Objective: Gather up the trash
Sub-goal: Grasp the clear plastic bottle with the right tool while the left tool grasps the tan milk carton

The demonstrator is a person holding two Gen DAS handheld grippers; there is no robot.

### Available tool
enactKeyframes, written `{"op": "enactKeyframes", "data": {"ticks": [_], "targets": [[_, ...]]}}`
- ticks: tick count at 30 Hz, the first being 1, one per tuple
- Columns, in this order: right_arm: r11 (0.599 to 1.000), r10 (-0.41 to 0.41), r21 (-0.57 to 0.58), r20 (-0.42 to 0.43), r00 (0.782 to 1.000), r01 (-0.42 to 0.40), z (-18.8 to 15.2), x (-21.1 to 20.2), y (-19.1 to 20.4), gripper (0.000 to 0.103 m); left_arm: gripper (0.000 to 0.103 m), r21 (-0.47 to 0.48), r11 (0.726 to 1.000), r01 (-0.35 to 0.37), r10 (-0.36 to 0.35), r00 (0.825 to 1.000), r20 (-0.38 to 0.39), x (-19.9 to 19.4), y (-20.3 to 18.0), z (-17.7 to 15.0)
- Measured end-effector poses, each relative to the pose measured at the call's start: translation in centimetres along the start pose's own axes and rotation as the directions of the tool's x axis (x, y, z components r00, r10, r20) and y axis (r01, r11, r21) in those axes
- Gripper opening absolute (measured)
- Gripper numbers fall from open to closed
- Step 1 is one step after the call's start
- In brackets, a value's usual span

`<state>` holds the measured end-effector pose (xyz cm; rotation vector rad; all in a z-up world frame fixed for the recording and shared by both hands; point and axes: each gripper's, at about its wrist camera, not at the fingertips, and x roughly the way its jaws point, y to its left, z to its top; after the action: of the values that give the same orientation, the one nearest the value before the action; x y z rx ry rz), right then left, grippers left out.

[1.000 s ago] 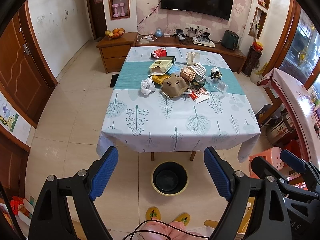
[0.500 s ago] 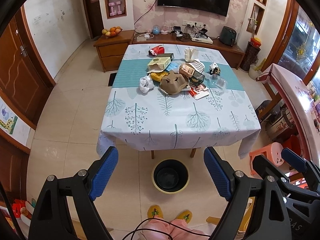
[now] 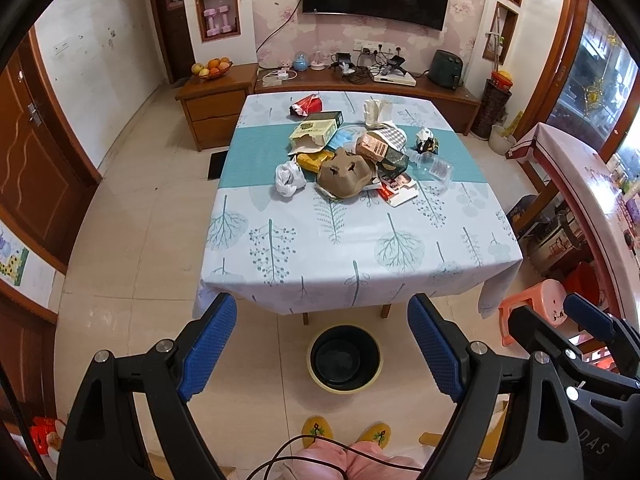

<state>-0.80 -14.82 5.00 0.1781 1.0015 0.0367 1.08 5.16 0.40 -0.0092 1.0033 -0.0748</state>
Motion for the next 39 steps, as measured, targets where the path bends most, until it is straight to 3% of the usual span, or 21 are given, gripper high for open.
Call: {"op": "enactKeyframes", "data": {"ticks": [14, 24, 30, 33, 39], "targets": [[0.997, 0.0, 0.084, -0.012, 1.0, 0.001, 3.7, 4.5, -1.8, 0.08, 0.086, -0.025, 0.999, 0.048, -0.05, 0.997, -0.064, 5.2, 2.0, 4.9], [0.999, 0.015, 0.032, -0.048, 0.999, -0.014, 12.0, 13.4, -7.7, 0.08, 0.086, -0.038, 0.998, 0.052, -0.057, 0.99, -0.129, 13.1, -1.8, 11.2], [0.998, 0.038, -0.051, -0.127, 0.991, -0.045, 18.8, 21.3, -12.0, 0.08, 0.086, -0.146, 0.987, 0.067, -0.096, 0.974, -0.204, 20.1, -5.6, 16.5], [0.993, 0.061, -0.092, -0.18, 0.982, -0.078, 21.9, 26.0, -13.7, 0.08, 0.086, -0.243, 0.966, 0.087, -0.151, 0.955, -0.257, 24.2, -7.0, 18.6], [0.973, 0.066, -0.193, -0.284, 0.957, -0.125, 24.3, 33.7, -14.6, 0.08, 0.086, -0.408, 0.912, 0.03, -0.178, 0.928, -0.329, 31.4, -9.0, 21.1]]}}
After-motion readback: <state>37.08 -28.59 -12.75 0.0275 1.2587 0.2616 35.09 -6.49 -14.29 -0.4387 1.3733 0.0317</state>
